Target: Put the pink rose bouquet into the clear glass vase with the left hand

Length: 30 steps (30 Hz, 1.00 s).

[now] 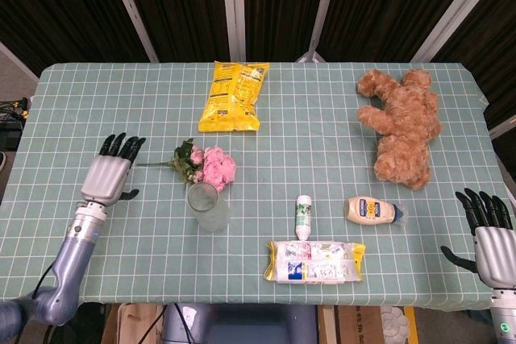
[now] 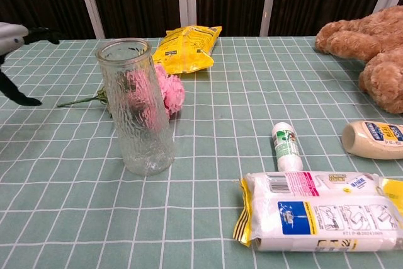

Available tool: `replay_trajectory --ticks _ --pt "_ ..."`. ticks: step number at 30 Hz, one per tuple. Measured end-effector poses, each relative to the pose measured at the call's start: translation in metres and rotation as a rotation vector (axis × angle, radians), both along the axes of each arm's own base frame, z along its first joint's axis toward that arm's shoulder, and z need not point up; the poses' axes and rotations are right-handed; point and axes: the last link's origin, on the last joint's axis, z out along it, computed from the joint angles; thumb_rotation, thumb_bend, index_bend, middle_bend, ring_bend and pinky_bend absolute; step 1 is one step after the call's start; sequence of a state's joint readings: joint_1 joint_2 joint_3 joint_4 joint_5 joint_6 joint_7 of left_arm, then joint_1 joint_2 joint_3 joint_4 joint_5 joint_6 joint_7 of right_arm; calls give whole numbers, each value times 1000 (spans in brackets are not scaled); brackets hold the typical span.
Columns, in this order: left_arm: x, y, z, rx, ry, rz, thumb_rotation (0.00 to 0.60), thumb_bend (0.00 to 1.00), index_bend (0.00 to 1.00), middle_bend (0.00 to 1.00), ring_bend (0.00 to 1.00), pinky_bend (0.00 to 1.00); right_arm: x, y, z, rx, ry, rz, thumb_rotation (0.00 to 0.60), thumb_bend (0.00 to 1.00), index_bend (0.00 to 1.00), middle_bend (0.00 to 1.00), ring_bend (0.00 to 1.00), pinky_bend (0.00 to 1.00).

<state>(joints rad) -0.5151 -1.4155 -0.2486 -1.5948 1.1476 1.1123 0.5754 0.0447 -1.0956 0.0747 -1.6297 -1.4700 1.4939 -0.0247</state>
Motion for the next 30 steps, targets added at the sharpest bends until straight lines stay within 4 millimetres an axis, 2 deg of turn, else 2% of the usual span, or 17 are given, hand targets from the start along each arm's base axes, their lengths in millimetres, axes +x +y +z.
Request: replay_trajectory --ticks 7,14,24,30 --pt "22 12 -45 -58 -3 -8 600 178 76 73 0 0 -1 -1 -2 -1 14 -11 600 169 123 105 10 0" --pt "38 17 -77 -79 -14 -24 600 178 75 73 0 0 -2 -1 -1 -4 15 -14 600 169 123 105 11 0" --pt "58 21 -93 -34 -78 -110 600 178 85 77 0 0 -3 -2 -1 -3 10 -19 600 169 123 105 10 0" --pt "60 24 -95 13 -77 -127 600 178 87 75 0 0 -2 -3 -3 6 6 -20 600 169 123 105 10 0"
